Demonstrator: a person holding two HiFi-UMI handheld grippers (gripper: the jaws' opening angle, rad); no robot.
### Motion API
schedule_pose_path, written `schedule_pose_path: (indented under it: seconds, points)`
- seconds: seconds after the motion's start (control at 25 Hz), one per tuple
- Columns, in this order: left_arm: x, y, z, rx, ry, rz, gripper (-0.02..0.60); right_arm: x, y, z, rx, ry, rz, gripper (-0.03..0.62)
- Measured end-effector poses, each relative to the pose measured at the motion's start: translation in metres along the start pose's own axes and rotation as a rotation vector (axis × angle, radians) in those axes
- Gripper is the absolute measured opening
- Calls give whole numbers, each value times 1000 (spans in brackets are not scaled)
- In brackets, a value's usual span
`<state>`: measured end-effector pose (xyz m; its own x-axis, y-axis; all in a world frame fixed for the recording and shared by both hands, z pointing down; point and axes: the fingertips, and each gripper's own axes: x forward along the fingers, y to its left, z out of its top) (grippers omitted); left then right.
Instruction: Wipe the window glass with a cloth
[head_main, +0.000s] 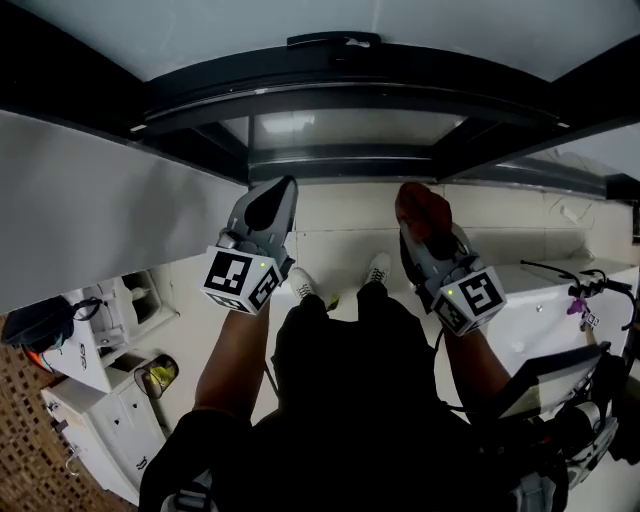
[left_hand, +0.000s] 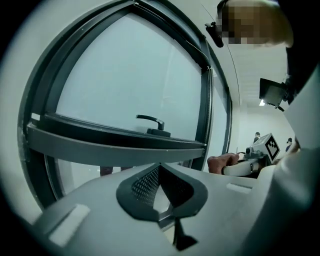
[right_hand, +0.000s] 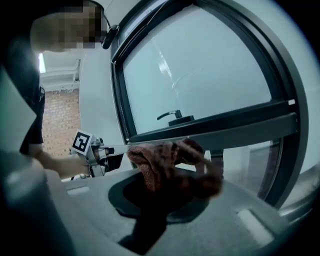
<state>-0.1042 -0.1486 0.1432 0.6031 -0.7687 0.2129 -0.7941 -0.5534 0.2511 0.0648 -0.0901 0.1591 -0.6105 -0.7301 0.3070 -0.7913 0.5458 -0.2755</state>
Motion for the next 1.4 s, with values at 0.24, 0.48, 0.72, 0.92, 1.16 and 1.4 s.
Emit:
schedule_pose_path:
  seconds: [0.24,0.48,0.72,0.92,1.16,1.4]
  points:
    - [48,14,-67,-35,1,52,17,30,-52,-51,-207,35,30,47]
    - [93,31,-157,-3,-9,-62,17,85,-84,-123,-428,64,19,48]
    - [131,46,-247,20,-8,-148,17,135,-127,-167,-723,30,-105,47]
    - [153,47,-303,101,-32,-237,17,166,-140,-173,-918,-45,-165,48]
    - [188,29,-339,91,-68,-339,17,166,-164,-137,-1229,-135,-367,46]
    - [165,15,-360,111,-87,-380,17,152,-155,-89,-1675,-155,-730,48]
